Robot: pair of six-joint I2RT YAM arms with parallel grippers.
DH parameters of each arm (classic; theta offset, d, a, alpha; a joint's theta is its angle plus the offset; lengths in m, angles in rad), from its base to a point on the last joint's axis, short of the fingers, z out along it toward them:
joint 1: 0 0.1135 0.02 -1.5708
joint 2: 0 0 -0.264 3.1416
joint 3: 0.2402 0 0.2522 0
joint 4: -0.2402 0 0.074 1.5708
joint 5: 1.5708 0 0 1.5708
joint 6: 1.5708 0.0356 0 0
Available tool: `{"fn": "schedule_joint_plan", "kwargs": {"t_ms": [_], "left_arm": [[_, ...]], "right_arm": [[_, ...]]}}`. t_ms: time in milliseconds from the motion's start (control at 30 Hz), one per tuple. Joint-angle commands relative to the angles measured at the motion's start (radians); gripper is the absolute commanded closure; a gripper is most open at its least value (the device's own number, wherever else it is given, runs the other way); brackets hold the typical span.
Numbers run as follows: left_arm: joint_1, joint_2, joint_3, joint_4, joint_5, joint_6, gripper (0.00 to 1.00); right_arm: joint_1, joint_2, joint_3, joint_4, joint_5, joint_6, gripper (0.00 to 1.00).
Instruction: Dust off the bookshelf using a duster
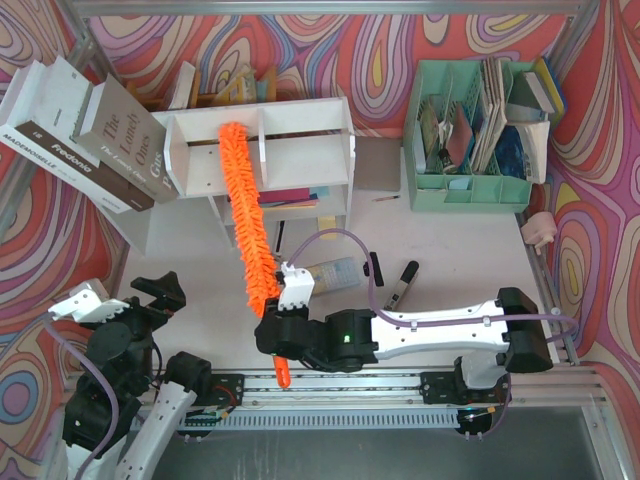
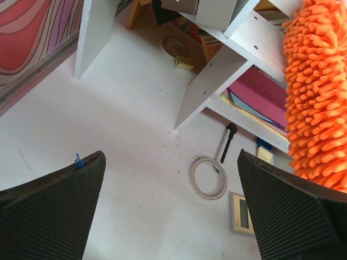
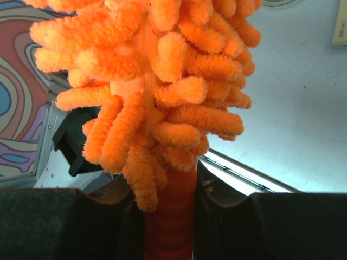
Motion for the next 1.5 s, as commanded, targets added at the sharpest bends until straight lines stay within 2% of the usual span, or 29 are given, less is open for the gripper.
{"fn": "schedule_joint_plan", "kwargs": {"t_ms": [0,233,367,700,867,1000,1100,1467], "left_arm": [[0.001,-0.010,0.003,0.002,0.005,0.000,0.01],[0.000,-0.007,0.003,0.000,0.005,0.000,0.01],[0.000,-0.008,0.005,-0.001,0.004,-0.001,0.02],[-0.001,-0.001,0.006,-0.009,0.003,-0.009,0.01],[-0.006,-0.002,0.005,-0.018,0.009,-0.028,0.02],[-0.009,-0.004,-0.001,-0.041,0.046,-0.072,0.02],[-0.009,-0.011,-0.013,-0.043,0.052,-0.079,0.01],[-0.009,-0.014,-0.015,-0.046,0.051,-0.079,0.02]], "right_arm": [[0.004,-0.026,0.013,0.052,0.050,-0.020,1.00],[0.004,0.124,0.205,0.072,-0.105,-0.205,1.00],[0.004,0.158,0.248,0.062,-0.129,-0.225,1.00],[0.000,0.012,0.071,-0.018,0.068,-0.018,1.00],[-0.008,0.035,0.091,0.021,0.013,-0.069,1.00],[-0.009,0.113,0.178,0.046,-0.069,-0.172,1.00],[-0.008,0.145,0.220,0.028,-0.083,-0.188,1.00],[-0.026,-0.015,0.034,-0.048,0.072,0.029,1.00]]}}
